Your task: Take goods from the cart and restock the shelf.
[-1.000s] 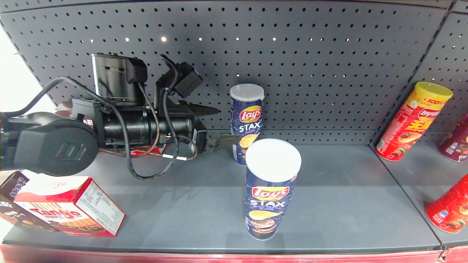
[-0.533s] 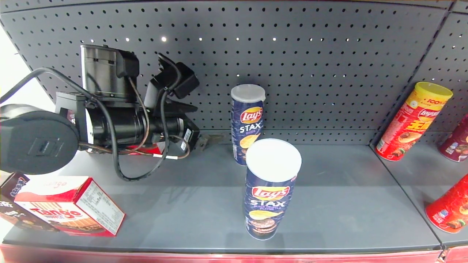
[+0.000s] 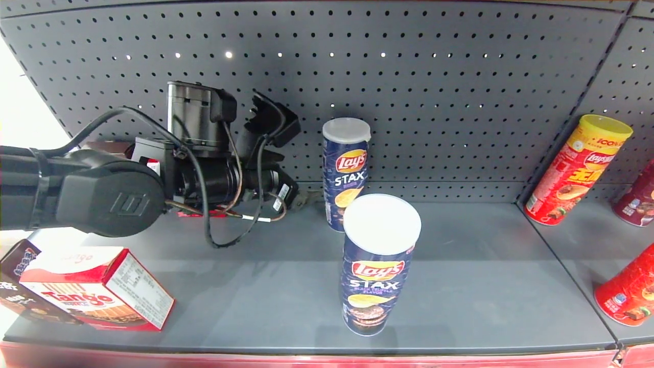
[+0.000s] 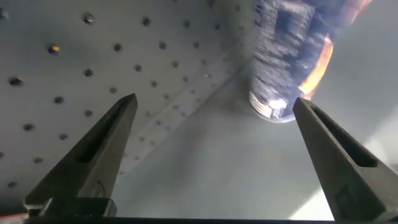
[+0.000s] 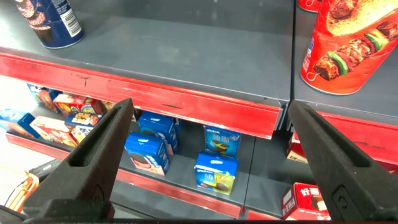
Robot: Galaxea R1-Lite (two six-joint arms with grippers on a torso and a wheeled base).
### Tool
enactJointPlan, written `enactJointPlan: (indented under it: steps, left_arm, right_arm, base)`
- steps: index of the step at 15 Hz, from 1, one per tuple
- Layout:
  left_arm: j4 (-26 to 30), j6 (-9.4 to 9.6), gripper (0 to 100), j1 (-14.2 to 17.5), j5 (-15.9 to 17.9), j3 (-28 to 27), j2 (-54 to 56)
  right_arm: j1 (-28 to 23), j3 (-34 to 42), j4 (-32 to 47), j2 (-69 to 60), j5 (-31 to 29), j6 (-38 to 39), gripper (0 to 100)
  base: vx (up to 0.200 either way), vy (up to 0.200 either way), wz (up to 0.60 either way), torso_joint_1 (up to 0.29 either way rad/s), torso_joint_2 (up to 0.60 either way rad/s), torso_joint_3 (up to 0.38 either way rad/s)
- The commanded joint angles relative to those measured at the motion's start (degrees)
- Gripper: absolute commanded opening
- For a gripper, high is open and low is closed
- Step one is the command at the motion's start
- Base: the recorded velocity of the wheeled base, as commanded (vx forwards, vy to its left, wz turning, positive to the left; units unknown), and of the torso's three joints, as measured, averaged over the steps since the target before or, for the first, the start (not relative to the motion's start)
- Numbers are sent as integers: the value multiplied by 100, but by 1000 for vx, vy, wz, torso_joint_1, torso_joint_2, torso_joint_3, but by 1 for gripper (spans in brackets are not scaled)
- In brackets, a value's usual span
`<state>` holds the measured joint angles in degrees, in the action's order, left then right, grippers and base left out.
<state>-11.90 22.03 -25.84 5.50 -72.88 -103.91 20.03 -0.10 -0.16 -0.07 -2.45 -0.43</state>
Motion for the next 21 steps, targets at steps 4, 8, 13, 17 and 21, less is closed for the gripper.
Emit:
enactJointPlan:
  steps: [4,8,13,17,21]
  left_arm:
    - [-6,-32,100,27,-172,-280,-358]
    - [-14,-76,100,62,-295,-517,-534]
    - [-14,-120,100,62,-312,-447,-525]
    - [-190,-137,100,88,-646,-324,-507]
    - [-225,-129,100,53,-857,-394,-639]
  right_arm:
    - [1,1,-2,7,-1,-1,100]
    - [1,1,-2,7,-1,-1,100]
    - [1,1,-2,7,-1,-1,100]
    - [1,1,-2,7,-1,-1,100]
    - [1,1,-2,7,-1,-1,100]
  base:
    - [0,0,0,0,0,0]
    - [0,0,0,0,0,0]
    - [0,0,0,0,0,0]
    - [0,0,0,0,0,0]
    - [0,0,0,0,0,0]
